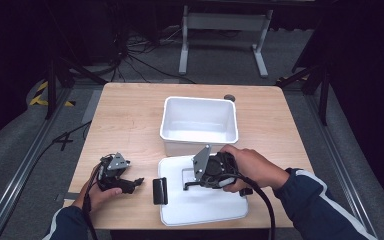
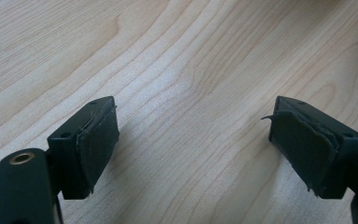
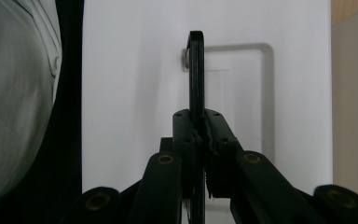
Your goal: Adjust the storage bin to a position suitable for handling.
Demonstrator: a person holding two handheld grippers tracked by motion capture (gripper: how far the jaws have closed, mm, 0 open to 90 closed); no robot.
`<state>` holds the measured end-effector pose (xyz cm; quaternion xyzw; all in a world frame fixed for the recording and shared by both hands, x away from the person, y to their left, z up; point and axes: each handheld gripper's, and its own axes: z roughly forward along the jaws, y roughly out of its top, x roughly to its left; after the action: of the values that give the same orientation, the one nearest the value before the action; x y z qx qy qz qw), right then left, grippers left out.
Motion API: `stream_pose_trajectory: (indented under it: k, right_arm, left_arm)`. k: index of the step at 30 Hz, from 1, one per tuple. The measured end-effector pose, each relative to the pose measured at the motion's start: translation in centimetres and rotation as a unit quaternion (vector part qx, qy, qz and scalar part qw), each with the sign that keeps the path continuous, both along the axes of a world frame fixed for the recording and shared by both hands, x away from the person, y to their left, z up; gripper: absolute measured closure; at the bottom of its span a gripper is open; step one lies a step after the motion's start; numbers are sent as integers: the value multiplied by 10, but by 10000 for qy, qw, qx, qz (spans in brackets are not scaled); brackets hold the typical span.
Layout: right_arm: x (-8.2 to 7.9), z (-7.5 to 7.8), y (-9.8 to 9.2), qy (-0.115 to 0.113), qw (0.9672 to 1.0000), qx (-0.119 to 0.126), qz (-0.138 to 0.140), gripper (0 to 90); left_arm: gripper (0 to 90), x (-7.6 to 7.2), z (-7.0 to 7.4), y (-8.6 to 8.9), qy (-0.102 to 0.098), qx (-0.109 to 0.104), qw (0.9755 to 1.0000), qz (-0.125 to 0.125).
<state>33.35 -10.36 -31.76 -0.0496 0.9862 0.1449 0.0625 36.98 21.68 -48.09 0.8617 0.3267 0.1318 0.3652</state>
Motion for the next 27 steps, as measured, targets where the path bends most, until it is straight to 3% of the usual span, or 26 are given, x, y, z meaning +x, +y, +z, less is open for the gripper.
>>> stream_pose_trajectory:
  k: [6, 18, 27]
  right_arm:
    - [8, -27, -2, 81, 9999, -73, -96, 846]
    - [17, -57, -4, 185, 9993, -163, -276, 843]
    - [22, -61, -10, 192, 9993, 183, -273, 797]
  left_arm:
    - [163, 0, 0, 0, -4, -9, 10000, 2]
    - [162, 0, 0, 0, -8, -20, 10000, 0]
    - [162, 0, 0, 0, -2, -22, 10000, 0]
